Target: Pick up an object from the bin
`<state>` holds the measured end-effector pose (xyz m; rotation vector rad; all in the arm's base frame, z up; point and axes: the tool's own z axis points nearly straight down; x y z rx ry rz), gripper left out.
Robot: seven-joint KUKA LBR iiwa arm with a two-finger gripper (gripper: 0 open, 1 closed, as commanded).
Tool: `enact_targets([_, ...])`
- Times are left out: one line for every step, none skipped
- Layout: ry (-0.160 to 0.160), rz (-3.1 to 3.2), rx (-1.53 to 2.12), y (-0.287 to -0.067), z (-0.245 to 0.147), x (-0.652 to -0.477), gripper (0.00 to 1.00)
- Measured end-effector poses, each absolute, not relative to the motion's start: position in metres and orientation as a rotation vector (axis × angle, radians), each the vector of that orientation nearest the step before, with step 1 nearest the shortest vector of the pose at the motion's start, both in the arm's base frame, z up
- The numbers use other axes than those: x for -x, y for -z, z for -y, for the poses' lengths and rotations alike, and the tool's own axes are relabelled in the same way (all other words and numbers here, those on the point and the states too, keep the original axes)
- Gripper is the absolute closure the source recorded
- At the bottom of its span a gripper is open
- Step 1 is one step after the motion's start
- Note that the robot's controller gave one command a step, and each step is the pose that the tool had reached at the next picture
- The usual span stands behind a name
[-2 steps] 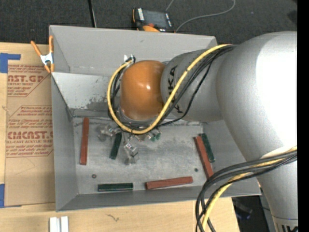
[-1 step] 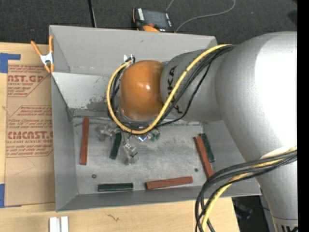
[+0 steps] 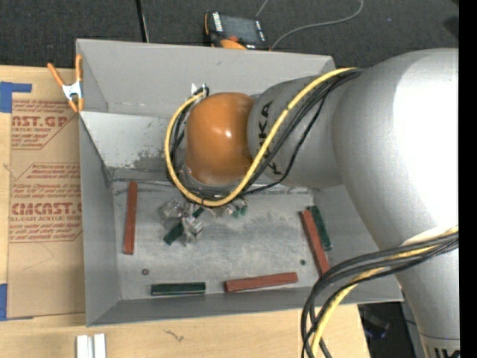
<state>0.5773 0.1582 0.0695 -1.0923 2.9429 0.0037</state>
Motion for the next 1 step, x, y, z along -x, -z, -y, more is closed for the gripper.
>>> enact_targets([0.0, -2.935, 1.089, -0.1597, -0.16, -0.5795, 1.0])
